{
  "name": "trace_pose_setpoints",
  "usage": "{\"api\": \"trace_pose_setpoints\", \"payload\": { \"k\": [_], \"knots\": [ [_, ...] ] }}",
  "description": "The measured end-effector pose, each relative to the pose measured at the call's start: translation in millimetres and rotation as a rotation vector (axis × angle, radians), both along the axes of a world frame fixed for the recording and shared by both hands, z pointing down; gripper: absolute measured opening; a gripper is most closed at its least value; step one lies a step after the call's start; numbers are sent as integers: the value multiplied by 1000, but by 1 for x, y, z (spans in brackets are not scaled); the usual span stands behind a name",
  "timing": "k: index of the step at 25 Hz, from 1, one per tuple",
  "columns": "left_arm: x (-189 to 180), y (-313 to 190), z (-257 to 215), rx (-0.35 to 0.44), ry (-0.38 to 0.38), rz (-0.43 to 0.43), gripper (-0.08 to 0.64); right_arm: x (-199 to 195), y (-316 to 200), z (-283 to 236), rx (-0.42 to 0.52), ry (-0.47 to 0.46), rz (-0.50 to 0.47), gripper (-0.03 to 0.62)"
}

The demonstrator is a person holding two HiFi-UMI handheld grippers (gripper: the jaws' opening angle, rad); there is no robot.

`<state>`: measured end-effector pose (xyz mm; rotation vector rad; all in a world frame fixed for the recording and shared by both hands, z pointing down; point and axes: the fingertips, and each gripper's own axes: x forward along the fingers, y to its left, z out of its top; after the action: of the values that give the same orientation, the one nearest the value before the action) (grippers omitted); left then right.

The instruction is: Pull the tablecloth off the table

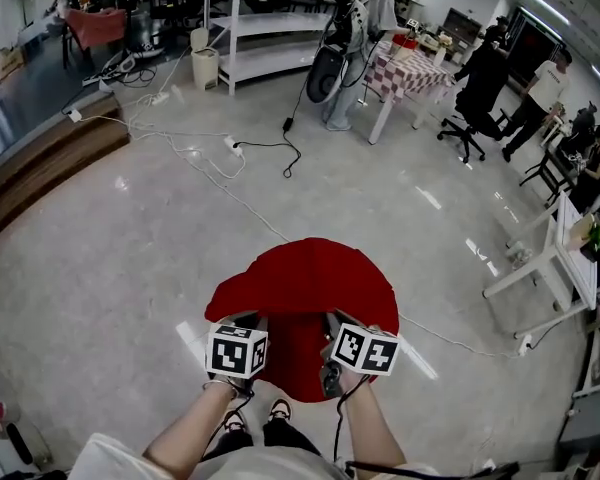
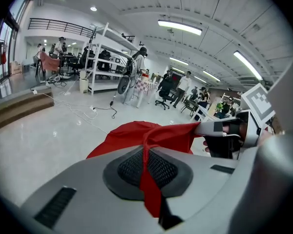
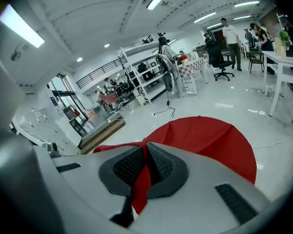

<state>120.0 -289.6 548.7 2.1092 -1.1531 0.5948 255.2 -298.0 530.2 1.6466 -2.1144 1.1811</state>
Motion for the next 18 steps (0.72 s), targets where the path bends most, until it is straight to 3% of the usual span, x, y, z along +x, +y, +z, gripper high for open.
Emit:
{"api": "trace_pose_setpoints", "payload": {
  "k": [6,18],
  "knots": [
    [6,-1,-27,64,19,28,17,16,8,-17,26,33,47,26],
    [6,-7,-70,164,22,16,17,12,15,-43,59,53,80,26]
  ]
}}
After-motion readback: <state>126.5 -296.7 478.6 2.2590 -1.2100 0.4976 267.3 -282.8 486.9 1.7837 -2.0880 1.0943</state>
